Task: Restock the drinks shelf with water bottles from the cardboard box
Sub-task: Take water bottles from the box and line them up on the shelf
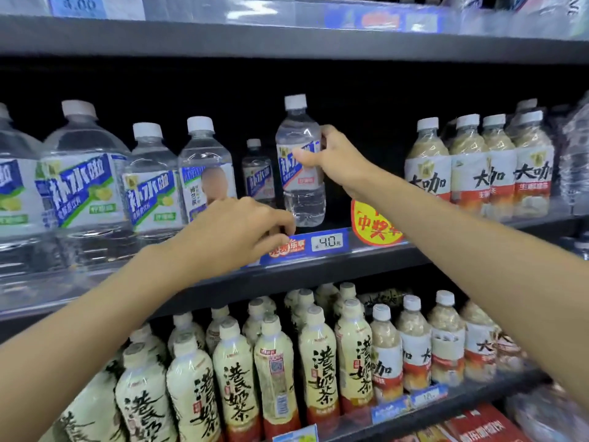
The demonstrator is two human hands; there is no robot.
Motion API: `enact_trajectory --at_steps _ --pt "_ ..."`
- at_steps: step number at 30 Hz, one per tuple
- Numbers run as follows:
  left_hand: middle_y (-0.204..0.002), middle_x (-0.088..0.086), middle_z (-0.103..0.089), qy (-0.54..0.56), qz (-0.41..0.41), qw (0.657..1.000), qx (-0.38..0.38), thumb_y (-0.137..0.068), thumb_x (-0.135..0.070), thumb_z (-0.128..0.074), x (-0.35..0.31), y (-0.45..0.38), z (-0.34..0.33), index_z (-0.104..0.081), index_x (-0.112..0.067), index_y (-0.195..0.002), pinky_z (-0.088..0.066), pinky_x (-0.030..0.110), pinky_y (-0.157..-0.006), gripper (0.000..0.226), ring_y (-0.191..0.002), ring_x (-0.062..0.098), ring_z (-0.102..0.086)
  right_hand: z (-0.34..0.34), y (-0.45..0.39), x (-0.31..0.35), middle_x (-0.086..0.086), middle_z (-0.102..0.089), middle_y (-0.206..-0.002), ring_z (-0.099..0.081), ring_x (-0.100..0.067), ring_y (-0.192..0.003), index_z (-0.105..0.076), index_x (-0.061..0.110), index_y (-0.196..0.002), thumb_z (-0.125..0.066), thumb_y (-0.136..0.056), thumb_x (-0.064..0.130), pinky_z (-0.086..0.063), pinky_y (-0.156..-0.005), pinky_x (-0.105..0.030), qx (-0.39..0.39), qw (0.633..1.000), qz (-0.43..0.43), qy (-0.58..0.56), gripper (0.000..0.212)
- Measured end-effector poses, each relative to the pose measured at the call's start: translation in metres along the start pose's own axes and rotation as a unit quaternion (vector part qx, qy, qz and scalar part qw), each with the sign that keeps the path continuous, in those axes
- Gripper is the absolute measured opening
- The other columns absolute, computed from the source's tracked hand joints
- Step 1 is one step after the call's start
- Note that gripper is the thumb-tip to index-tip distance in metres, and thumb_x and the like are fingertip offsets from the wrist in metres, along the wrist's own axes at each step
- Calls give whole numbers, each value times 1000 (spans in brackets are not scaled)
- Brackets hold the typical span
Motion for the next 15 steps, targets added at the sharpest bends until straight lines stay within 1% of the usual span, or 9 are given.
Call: enact_trajectory --at_steps 2,4,6,7,9,10,11,14,15 --pt "-83 -20 -66 38 20 999 10 -97 -39 -49 -1 -5 -4 -58 -38 -104 -53 30 -65 12 -80 1 -62 1 -9 -10 -6 -65 -111 -67 -17 -96 -42 6 -125 -67 -89 12 -56 -88 -36 3 999 -37 -10 44" --pt "-82 -18 -67 79 33 996 11 -96 -36 -52 -5 -11 -8 -61 -36 -104 -54 33 -68 12 -77 1 -62 2 -15 -18 -14 -65 -117 -67 -24 -102 -42 2 -127 -67 -89 10 -55 -91 -43 17 998 -65 -2 46" --pt "-84 -15 -67 102 39 994 10 -96 -33 -52 -10 -16 -12 -61 -35 -104 -54 35 -69 12 -77 3 -62 1 -19 -25 -16 -63 -120 -65 -26 -106 -41 0 -127 -66 -90 8 -54 -92 -43 33 996 -81 20 45" --pt "-85 -14 -68 108 43 993 8 -96 -32 -52 -11 -17 -15 -61 -35 -104 -54 35 -69 12 -77 3 -62 3 -21 -29 -17 -61 -122 -64 -27 -107 -41 0 -125 -65 -90 6 -54 -90 -42 36 995 -90 33 42" --pt "-87 -13 -68 121 53 991 6 -96 -30 -53 -12 -17 -17 -60 -34 -103 -53 35 -69 10 -79 5 -62 6 -27 -37 -19 -60 -123 -62 -31 -110 -45 3 -110 -62 -92 3 -54 -90 -44 48 992 -107 48 25" --pt "-87 -13 -68 126 55 990 6 -96 -30 -53 -12 -17 -17 -60 -33 -101 -53 34 -69 9 -78 4 -61 7 -31 -41 -17 -61 -121 -62 -31 -110 -47 6 -103 -61 -92 2 -53 -91 -45 63 990 -118 46 18" --pt "-86 -13 -67 129 56 990 9 -96 -29 -53 -12 -18 -17 -59 -33 -100 -52 33 -68 8 -78 4 -61 9 -34 -46 -14 -62 -117 -62 -28 -109 -47 9 -102 -60 -93 3 -52 -90 -44 79 987 -133 40 16" --pt "-78 -15 -64 120 50 991 26 -96 -30 -52 -13 -23 -16 -56 -33 -93 -51 31 -65 7 -74 2 -59 14 -42 -57 -6 -62 -101 -60 -20 -97 -50 11 -94 -59 -94 6 -50 -82 -36 111 979 -164 49 11" --pt "-76 -15 -62 114 48 992 31 -96 -30 -51 -13 -26 -16 -56 -32 -90 -51 31 -65 8 -73 2 -58 16 -47 -61 -6 -64 -100 -60 -20 -96 -52 11 -95 -59 -94 7 -50 -83 -35 122 976 -171 59 8"
Point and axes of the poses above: each hand's wrist, its own y-axis away from the middle knuckle, its own z-axis out of the back of the hand, x = y × z, the point moved 6 cm from there along -y, towards the middle knuckle
